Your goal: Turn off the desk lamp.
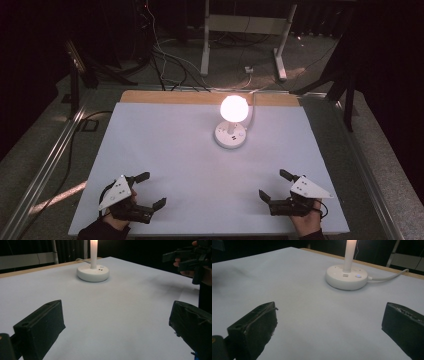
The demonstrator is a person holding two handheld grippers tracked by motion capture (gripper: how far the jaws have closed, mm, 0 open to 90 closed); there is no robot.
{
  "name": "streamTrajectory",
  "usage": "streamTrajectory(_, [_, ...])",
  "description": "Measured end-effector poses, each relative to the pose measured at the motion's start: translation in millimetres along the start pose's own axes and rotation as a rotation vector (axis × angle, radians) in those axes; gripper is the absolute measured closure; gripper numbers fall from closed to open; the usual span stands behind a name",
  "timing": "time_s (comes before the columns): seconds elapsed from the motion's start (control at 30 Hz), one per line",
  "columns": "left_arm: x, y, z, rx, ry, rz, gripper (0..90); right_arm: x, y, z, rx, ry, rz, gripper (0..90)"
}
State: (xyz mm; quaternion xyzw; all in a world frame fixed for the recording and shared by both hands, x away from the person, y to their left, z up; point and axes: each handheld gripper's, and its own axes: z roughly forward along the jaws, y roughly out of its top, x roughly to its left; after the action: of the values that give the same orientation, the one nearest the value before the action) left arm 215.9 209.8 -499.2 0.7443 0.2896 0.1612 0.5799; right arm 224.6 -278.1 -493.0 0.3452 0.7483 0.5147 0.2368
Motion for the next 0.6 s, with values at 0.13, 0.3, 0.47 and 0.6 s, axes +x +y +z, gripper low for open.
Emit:
streamTrajectory(0.13, [0.1,0.2,-0.8,-0.005,0.003,0.003,0.5,0.3,0.2,-1.2,-0.008,-0.003,0.002,0.0])
streamTrajectory(0.3, [-0.4,0.3,-1.2,-0.003,0.000,0.006,0.5,-1.3,-0.6,-2.1,0.001,-0.016,0.008,0.0])
streamTrajectory(0.47, [-1.4,0.3,-1.3,-0.005,0.001,0.009,0.5,-1.1,0.2,-2.4,-0.003,-0.017,0.014,0.0])
streamTrajectory(0.6, [-1.4,0.2,-1.2,-0.005,-0.002,0.003,0.6,-0.8,0.9,-2.1,0.007,-0.016,0.020,0.0])
